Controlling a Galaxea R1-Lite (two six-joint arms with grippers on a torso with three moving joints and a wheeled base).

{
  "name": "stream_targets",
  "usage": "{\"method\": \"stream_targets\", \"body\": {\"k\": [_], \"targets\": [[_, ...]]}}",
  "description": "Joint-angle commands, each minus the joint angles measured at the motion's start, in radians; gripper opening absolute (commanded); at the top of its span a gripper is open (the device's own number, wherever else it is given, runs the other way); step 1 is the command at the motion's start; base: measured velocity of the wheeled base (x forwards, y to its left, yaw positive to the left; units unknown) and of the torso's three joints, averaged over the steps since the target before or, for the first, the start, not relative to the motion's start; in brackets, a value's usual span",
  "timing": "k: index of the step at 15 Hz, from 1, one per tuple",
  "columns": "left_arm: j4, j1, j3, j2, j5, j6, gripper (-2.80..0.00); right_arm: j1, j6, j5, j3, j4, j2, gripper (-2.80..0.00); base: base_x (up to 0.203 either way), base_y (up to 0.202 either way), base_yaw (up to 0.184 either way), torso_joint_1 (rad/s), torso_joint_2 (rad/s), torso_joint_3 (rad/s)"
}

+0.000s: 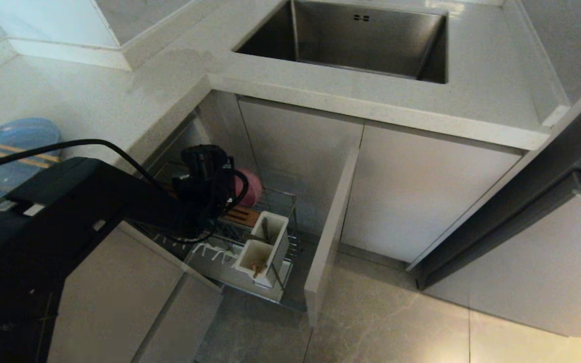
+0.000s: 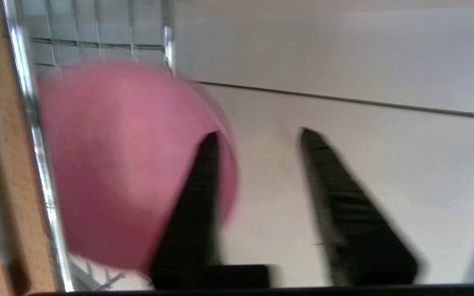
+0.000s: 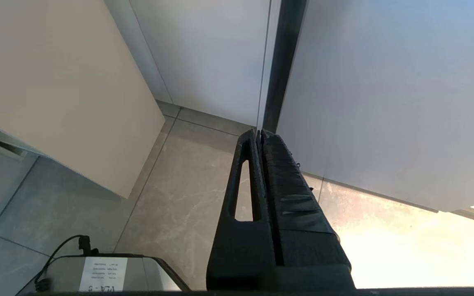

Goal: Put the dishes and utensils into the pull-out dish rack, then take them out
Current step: Pick up the bowl and place it in the cupboard, then take the chopsticks out of the cupboard

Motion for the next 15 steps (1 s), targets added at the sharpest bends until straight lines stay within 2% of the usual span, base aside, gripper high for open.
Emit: {"method": "stream_targets", "body": {"k": [1,8,10,15], "targets": [[-0.006,0.000,0.001,-0.003,0.005,-0.009,0.00,0.000,0.000,0.000,0.000,0.000,0.001,-2.80,0.000,0.000,0.000,0.000,0.00,0.000],[-0.009,-0.002,-0.001,-0.045,0.010,-0.003,0.00,0.000,0.000,0.000,0.000,0.000,0.001,-2.80,0.000,0.000,0.000,0.000,0.00,0.000],[-0.011,-0.005,-0.002,-0.093,0.006,0.022,0.00,0.000,0.000,0.000,0.000,0.000,0.001,-2.80,0.000,0.000,0.000,0.000,0.00,0.000],[-0.007,-0.044,0.007,-0.190,0.006,0.037,0.00,0.000,0.000,0.000,0.000,0.000,0.001,-2.80,0.000,0.000,0.000,0.000,0.00,0.000]]}}
